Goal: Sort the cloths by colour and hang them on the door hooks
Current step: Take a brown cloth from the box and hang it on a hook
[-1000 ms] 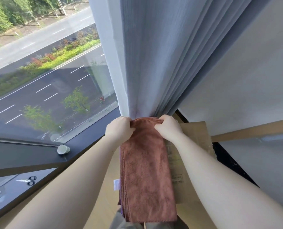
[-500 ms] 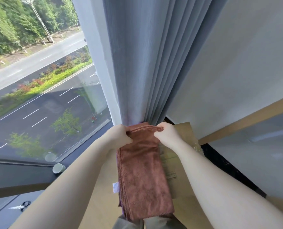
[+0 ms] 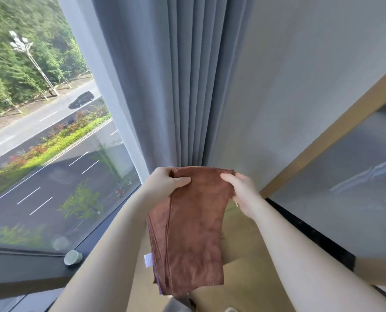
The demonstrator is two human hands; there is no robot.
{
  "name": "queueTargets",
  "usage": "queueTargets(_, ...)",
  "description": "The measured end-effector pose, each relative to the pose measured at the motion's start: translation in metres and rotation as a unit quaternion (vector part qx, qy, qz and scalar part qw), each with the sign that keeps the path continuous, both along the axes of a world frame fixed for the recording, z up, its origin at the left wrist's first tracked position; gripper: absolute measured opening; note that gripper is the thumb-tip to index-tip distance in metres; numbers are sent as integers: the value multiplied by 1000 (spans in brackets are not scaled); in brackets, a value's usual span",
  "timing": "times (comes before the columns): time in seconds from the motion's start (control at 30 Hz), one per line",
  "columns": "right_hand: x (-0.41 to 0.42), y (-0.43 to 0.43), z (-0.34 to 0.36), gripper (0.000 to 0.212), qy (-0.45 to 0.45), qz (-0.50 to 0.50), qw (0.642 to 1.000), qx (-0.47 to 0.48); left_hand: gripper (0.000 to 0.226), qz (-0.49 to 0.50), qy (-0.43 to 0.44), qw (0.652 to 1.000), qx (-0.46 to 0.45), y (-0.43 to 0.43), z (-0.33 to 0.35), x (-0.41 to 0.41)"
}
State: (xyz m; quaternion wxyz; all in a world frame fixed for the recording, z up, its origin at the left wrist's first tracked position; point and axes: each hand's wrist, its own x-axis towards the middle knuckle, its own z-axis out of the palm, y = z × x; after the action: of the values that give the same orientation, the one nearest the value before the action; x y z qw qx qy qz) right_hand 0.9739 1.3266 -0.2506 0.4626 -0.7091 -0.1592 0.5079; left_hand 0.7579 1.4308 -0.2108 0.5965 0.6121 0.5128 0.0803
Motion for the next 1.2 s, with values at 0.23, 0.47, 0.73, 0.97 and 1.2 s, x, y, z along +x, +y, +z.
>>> queueTargets(0.23, 34, -50, 27, 21, 13, -20, 998, 65, 14, -8, -9, 999, 50, -42, 31, 41)
queueTargets(0.47, 75, -118, 56, 14, -3, -68, 990, 127, 8, -11, -35, 991, 125, -106, 67, 95)
queueTargets(0.73, 131, -196, 86, 18, -115, -138, 970, 164, 14, -40, -96, 981, 161, -171, 92, 161)
queueTargets(0.97, 166, -257, 98, 15, -178, -227, 939, 186, 16, -104, -141, 974, 144, -207, 100, 217)
queueTargets(1.2, 177, -337, 100, 17, -181, -343, 908, 157, 11, -255, -150, 945, 136, -245, 101, 286)
